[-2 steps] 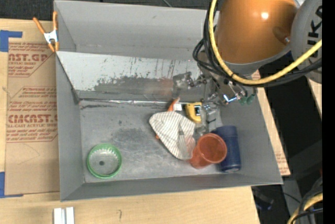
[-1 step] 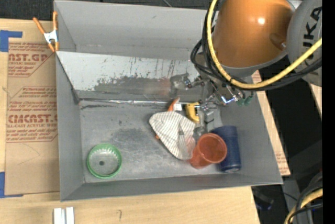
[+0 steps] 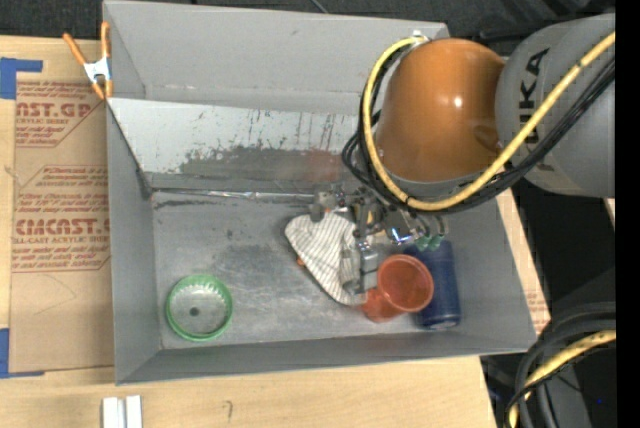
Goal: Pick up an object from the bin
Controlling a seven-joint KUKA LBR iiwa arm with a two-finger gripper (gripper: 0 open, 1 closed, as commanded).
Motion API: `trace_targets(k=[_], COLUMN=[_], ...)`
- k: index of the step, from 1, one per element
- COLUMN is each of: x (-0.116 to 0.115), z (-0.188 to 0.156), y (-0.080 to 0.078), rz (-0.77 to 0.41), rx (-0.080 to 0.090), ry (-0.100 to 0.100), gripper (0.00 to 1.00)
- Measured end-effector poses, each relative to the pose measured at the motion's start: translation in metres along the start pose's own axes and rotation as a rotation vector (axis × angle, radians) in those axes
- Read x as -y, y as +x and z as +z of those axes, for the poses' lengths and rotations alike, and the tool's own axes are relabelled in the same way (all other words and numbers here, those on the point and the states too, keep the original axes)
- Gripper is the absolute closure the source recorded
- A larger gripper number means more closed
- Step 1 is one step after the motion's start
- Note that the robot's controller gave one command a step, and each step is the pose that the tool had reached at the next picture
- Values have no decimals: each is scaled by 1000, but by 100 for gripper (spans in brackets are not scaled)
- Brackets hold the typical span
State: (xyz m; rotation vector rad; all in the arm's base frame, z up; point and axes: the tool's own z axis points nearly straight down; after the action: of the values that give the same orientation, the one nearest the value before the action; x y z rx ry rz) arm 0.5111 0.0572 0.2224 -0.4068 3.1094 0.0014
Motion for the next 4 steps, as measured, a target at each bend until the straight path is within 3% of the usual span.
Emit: trace_targets(k=[1,2,3,4], x=[20,20,20,40], z=[39,39,39,86], y=[4,4,4,-22], rz=[30,30,30,35], rx=[-5,-5,-5,5], ry=[-1,-1,-1,0], gripper=[100,0,0,0])
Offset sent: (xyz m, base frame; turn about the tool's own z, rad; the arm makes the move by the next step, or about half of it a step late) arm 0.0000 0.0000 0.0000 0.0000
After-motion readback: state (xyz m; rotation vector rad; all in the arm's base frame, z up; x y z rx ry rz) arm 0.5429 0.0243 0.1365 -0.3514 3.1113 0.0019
